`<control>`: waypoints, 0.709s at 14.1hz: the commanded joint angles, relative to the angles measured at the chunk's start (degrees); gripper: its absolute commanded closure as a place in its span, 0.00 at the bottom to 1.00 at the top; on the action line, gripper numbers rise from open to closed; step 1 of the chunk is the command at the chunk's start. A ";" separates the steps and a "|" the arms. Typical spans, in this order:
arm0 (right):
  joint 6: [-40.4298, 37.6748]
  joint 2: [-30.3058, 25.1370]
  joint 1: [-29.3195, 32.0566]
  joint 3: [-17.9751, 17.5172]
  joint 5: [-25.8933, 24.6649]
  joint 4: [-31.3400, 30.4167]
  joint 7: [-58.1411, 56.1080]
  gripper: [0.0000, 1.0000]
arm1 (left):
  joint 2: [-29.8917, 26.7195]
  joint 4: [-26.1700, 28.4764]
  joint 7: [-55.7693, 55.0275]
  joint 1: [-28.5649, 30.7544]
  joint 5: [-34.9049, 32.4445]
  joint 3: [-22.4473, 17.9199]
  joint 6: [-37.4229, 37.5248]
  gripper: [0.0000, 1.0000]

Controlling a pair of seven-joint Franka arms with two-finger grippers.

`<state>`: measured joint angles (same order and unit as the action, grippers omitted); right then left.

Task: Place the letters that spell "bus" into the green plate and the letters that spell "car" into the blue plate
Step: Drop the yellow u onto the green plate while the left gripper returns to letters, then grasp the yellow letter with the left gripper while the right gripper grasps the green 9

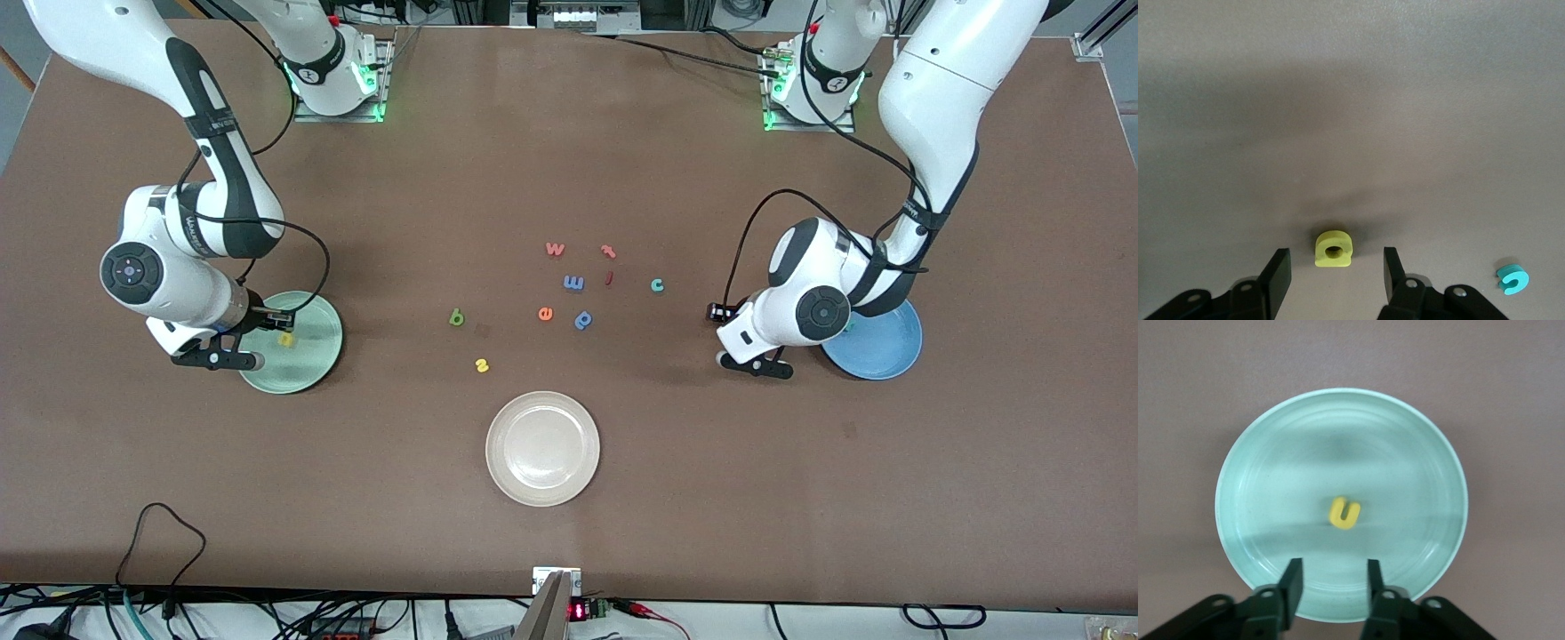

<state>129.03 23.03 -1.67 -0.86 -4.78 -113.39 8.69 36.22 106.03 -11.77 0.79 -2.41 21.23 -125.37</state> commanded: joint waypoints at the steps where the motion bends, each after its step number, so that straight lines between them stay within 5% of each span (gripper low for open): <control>1: -0.19 -1.05 -0.78 -0.81 -0.58 -0.08 0.45 0.05 | 0.87 0.14 -0.18 -0.08 -1.20 -0.05 -0.84 0.36; 5: -2.47 -2.64 -7.54 -0.99 0.21 1.41 5.97 0.04 | 1.48 0.23 -0.27 -0.08 -1.20 -0.23 -1.28 0.46; 10: -2.30 1.66 -17.65 -0.99 1.62 7.74 16.24 0.15 | 2.01 0.23 -2.02 -0.17 -3.48 -0.23 -1.37 0.57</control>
<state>127.78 21.98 -17.01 -2.24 -4.15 -109.03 20.57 37.67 106.18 -12.27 0.74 -4.33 21.13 -126.05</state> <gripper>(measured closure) 0.128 0.529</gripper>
